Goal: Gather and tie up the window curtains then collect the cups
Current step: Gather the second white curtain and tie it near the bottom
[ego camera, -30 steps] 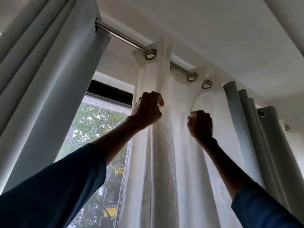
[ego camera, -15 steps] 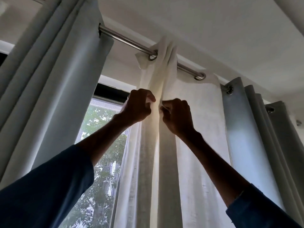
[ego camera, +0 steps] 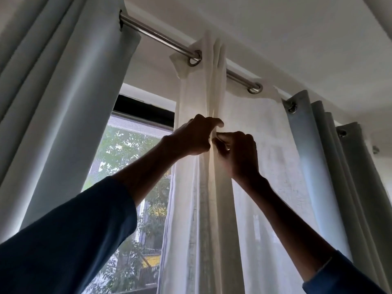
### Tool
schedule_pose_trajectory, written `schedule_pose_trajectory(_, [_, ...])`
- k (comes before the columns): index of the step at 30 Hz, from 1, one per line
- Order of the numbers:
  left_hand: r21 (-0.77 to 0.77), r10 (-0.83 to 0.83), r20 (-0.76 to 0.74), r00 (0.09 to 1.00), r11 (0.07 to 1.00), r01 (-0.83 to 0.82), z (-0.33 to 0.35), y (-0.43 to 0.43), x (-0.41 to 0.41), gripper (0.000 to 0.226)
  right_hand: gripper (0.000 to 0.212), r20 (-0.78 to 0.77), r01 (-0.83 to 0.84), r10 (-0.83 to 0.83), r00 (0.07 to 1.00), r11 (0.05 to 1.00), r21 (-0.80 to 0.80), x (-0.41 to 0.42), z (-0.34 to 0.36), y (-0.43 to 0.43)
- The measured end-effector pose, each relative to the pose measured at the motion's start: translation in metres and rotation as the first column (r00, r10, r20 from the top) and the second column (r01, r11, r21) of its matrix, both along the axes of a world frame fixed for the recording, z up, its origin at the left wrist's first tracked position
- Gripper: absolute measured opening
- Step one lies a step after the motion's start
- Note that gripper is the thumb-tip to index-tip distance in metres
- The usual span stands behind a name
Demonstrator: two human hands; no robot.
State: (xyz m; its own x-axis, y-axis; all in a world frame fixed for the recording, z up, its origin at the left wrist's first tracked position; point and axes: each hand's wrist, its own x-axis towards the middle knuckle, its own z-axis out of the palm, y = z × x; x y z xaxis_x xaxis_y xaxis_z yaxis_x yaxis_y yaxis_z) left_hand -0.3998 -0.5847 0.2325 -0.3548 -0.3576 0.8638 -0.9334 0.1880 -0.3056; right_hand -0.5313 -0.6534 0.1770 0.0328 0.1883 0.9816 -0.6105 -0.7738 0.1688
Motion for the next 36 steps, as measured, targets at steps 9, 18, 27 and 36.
schedule_pose_trajectory(9, [0.087, -0.041, -0.19, 0.981, 0.994, 0.058, -0.002, 0.001, -0.019, 0.05, 0.015, 0.015, 0.036, -0.035, 0.999, 0.997, -0.063, -0.006, -0.013, -0.004])
schedule_pose_trajectory(18, [-0.251, -0.205, -0.272, 0.94, 0.958, 0.137, -0.004, -0.032, -0.008, 0.016, 0.016, -0.035, -0.415, 0.463, 0.886, 0.825, 0.384, -0.024, -0.014, -0.027])
schedule_pose_trajectory(27, [-0.232, -0.264, -0.232, 0.936, 0.95, 0.21, 0.001, -0.047, 0.014, 0.027, 0.135, 0.524, -0.385, -0.021, 0.852, 0.653, 0.652, -0.059, 0.002, -0.115])
schedule_pose_trajectory(36, [-0.266, -0.22, -0.175, 0.959, 0.949, 0.169, -0.001, -0.052, 0.034, 0.027, 0.031, 0.307, 0.051, -0.189, 0.933, 0.912, 0.407, -0.024, 0.021, -0.111])
